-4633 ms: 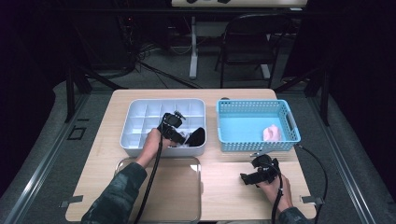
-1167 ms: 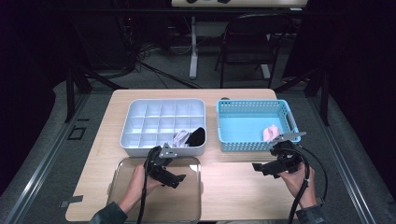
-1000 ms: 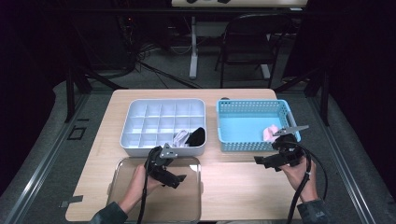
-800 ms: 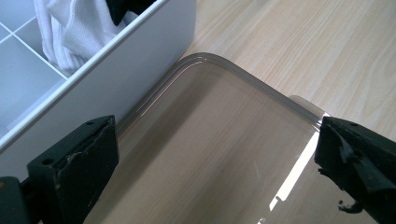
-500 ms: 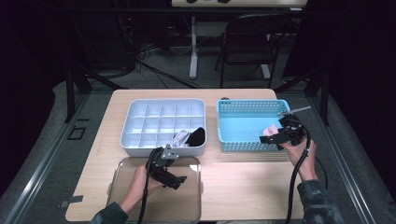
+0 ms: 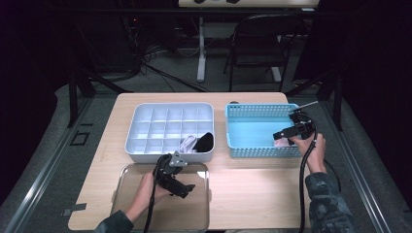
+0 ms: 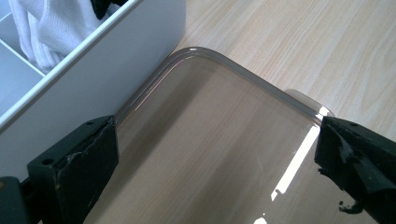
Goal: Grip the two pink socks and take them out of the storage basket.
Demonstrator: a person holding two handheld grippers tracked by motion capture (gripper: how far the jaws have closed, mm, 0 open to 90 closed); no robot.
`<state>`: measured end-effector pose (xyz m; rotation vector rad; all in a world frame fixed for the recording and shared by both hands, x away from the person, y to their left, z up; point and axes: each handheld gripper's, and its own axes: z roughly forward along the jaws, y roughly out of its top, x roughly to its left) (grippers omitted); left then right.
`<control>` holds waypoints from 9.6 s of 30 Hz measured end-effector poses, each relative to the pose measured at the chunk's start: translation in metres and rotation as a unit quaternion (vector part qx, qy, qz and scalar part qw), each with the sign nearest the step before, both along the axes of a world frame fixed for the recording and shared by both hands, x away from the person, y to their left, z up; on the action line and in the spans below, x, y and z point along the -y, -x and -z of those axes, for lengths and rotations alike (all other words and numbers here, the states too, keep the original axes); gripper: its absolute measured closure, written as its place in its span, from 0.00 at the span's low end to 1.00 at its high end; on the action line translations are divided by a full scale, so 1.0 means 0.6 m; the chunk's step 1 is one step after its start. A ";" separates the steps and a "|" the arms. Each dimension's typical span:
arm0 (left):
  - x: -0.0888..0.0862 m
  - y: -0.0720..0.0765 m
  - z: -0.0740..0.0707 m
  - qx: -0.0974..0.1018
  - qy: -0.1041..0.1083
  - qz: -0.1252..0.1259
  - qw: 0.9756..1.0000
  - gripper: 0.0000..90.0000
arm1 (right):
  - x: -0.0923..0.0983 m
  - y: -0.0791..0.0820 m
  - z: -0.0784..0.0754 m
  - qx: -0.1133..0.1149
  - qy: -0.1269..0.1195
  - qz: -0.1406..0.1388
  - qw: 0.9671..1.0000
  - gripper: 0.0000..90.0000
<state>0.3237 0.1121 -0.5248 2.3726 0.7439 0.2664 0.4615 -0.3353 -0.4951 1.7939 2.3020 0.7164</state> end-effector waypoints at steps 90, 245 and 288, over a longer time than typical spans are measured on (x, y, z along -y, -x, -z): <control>0.006 0.007 -0.003 0.010 0.005 0.007 1.000 0.00 | -0.147 0.106 -0.130 -0.002 0.043 -0.139 0.989 0.79; 0.065 -0.029 0.005 -0.163 0.158 0.013 0.974 0.91 | -0.265 0.253 0.033 0.094 0.057 -0.211 0.971 0.96; 0.099 -0.005 0.045 -0.145 0.055 0.027 0.988 0.82 | -0.269 0.219 0.064 -0.018 -0.017 -0.194 0.981 0.79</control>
